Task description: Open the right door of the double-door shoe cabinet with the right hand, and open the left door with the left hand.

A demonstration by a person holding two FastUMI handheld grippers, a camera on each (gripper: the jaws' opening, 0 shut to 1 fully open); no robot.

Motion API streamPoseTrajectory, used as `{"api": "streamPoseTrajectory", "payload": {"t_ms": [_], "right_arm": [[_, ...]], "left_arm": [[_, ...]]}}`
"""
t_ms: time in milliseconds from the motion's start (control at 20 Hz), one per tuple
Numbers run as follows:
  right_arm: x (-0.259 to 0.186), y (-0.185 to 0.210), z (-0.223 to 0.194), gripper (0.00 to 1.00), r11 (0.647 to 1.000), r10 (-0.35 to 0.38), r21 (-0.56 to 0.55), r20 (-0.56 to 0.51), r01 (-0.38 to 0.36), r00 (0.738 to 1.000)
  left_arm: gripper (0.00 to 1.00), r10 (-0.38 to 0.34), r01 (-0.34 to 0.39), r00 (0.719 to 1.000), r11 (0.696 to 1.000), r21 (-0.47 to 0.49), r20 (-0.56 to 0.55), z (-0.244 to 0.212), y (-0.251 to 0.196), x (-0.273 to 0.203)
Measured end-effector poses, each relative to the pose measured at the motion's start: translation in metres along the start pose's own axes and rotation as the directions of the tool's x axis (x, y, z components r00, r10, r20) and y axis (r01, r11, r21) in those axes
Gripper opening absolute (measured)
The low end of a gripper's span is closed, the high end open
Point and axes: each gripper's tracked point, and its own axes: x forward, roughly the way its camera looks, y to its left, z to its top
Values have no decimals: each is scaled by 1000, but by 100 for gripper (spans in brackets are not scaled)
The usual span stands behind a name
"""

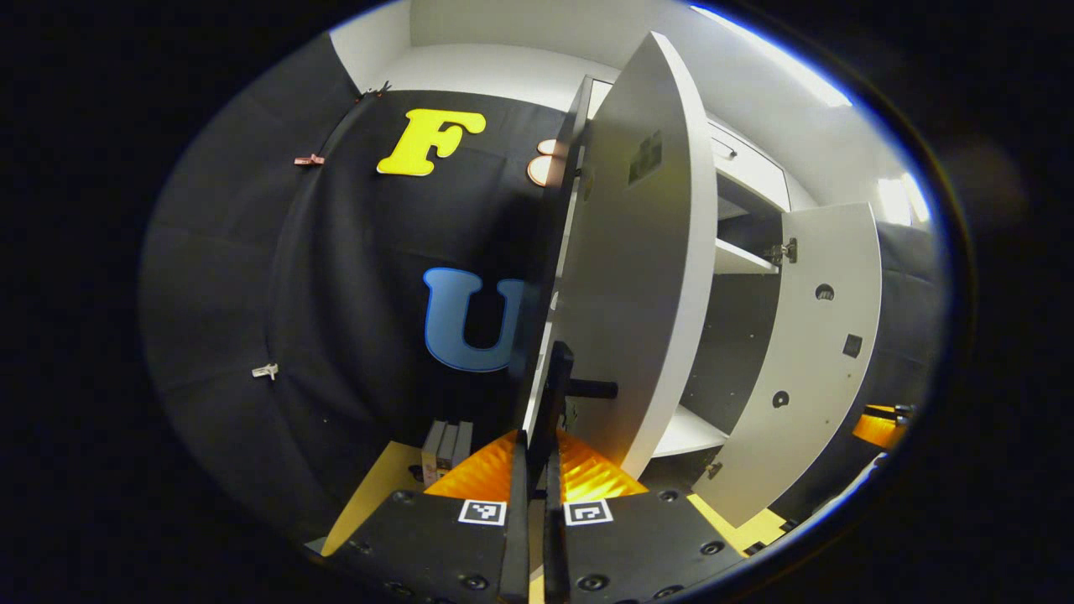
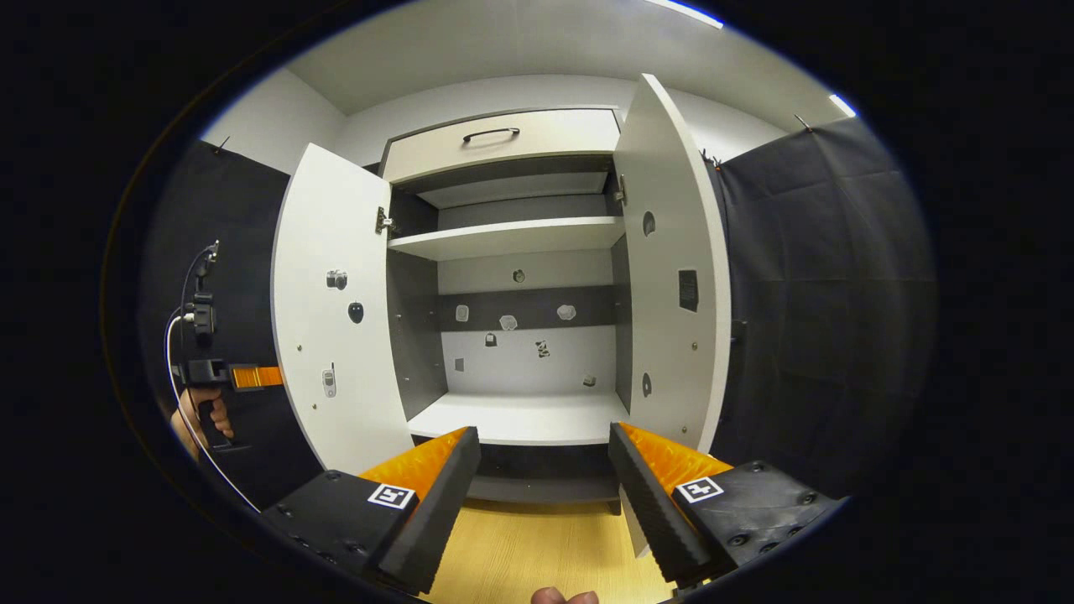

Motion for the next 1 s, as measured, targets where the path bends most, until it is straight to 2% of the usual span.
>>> {"api": "streamPoseTrajectory", "payload": {"t_ms": [200,350,500,600,800,1000], "right_arm": [[0,-11,0,96,1000,-18,10,-5,18,1000],[1,-16,3,96,1000,-23,13,-3,23,1000],[2,-21,9,96,1000,-21,11,15,21,1000],[2,-25,15,96,1000,-22,12,22,22,1000],[0,-37,26,98,999,-30,15,44,29,999],[-4,-50,35,98,999,-36,19,58,35,998]], "left_arm": [[9,36,-36,999,998,42,-12,-4,1,-8],[7,70,-70,998,997,46,0,-3,-2,-22],[6,74,-74,997,997,32,25,4,-14,-39],[10,75,-77,997,996,40,35,8,-26,-49],[27,72,-77,996,994,74,60,17,-56,-68],[65,39,-43,997,997,60,70,21,-101,-77]]}}
